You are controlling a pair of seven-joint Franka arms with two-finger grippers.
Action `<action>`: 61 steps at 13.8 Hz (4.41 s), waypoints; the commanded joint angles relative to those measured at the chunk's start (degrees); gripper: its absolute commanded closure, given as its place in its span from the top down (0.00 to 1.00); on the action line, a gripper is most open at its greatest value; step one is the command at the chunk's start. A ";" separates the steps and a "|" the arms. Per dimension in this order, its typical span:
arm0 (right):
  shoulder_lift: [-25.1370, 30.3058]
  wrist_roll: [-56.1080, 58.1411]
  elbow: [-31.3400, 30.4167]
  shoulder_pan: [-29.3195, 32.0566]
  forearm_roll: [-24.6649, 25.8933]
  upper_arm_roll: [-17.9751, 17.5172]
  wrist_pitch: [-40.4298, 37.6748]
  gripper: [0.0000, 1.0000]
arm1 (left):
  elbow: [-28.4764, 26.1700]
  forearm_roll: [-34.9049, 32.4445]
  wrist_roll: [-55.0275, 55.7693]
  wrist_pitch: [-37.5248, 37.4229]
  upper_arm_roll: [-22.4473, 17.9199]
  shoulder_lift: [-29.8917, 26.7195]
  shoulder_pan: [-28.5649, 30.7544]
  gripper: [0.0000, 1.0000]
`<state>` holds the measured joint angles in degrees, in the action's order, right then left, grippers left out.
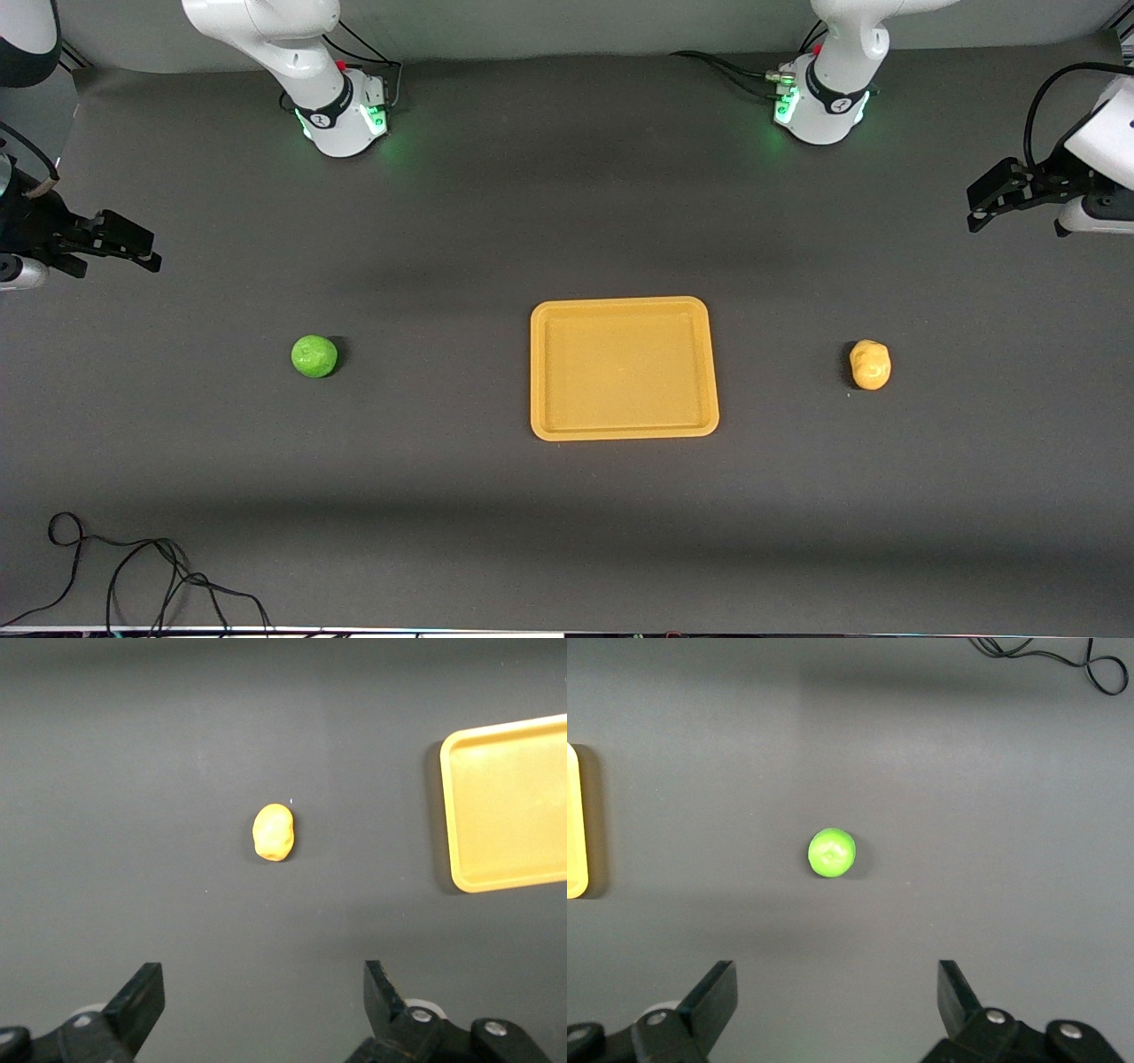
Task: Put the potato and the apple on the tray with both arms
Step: 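Move the left gripper toward the potato while the right gripper approaches the apple, then lower both grippers and close them on the potato and apple, then carry the potato with the left gripper over the yellow tray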
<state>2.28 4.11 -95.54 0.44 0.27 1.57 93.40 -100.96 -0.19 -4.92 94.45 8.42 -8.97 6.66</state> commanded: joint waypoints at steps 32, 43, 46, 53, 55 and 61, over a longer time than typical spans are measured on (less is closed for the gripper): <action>-10.63 -3.48 -9.58 -5.01 6.14 3.36 17.77 1.00 | -24.54 -2.97 -2.99 49.57 -2.44 25.92 -0.07 1.00; -14.05 -3.67 -28.12 -6.24 -3.69 3.88 38.26 1.00 | -25.17 -4.47 -2.82 58.56 -2.53 32.88 0.11 0.80; -17.47 -3.58 -28.12 -6.33 -6.25 3.88 40.54 1.00 | -24.91 -4.55 -2.11 57.69 -2.44 31.83 0.11 0.58; -22.85 -1.91 -29.79 -6.33 -6.34 3.79 47.31 1.00 | -21.84 -3.59 5.51 42.96 -0.52 22.61 -1.29 0.36; -23.64 -1.91 -29.71 -6.33 -6.34 3.79 47.84 1.00 | -18.94 -3.41 12.01 34.79 2.90 20.06 -1.56 0.33; -25.57 -2.70 -29.18 -6.24 -6.43 3.79 50.04 0.87 | -9.61 -3.32 32.48 24.90 16.43 21.44 -1.82 0.15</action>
<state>-22.79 0.99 -125.18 -5.64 -4.57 5.19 142.51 -112.49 -3.60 21.12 120.66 21.54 10.70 5.00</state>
